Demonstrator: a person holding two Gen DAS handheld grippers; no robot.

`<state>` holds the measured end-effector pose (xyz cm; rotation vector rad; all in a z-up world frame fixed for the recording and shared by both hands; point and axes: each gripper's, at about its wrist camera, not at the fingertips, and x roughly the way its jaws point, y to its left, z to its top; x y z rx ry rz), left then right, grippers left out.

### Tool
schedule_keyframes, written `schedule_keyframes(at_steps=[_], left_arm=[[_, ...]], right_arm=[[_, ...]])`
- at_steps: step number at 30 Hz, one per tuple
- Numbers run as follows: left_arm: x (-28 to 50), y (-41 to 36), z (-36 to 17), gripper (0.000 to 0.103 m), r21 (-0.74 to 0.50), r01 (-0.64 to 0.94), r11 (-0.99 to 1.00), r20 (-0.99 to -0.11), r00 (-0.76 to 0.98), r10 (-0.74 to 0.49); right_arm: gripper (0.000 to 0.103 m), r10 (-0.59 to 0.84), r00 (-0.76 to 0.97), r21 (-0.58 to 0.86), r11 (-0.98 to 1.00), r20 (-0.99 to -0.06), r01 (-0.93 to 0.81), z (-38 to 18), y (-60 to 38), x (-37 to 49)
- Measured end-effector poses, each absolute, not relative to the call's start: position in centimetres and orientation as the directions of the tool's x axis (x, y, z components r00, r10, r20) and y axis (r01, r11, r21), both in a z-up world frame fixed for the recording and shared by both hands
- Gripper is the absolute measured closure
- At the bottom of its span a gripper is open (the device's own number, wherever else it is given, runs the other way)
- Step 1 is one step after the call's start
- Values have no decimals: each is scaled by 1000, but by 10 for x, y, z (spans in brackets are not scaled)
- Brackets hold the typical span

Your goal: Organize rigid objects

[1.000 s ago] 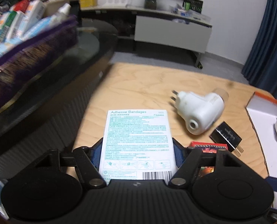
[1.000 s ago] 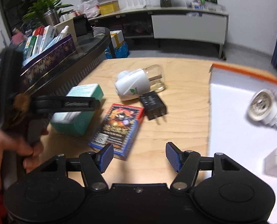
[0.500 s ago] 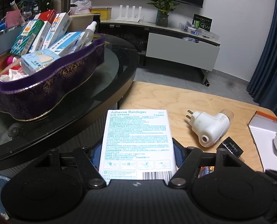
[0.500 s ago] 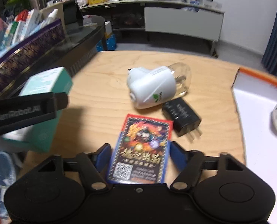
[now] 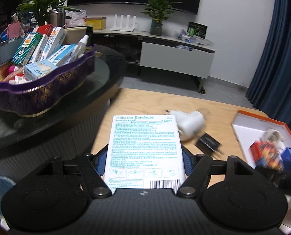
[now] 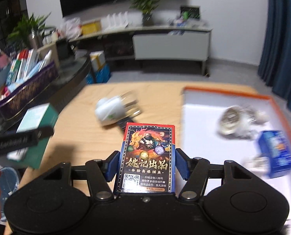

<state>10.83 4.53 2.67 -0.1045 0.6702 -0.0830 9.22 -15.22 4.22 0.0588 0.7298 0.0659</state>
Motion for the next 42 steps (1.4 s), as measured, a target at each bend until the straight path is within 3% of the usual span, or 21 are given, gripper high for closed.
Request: schedule_keyframes(at_steps=[10, 18, 42], left_arm=[[64, -30, 36, 32, -194, 160, 968, -601, 761, -246], [57, -99, 61, 31, -157, 293, 943, -552, 766, -330], [50, -133, 58, 31, -123, 308, 944, -584, 746, -320]], right_arm=[[31, -49, 806, 52, 994, -590, 99, 74, -247, 28], [31, -99, 824, 69, 984, -559, 165, 72, -300, -8], [30, -55, 852, 96, 988, -521, 123, 80, -323, -24]])
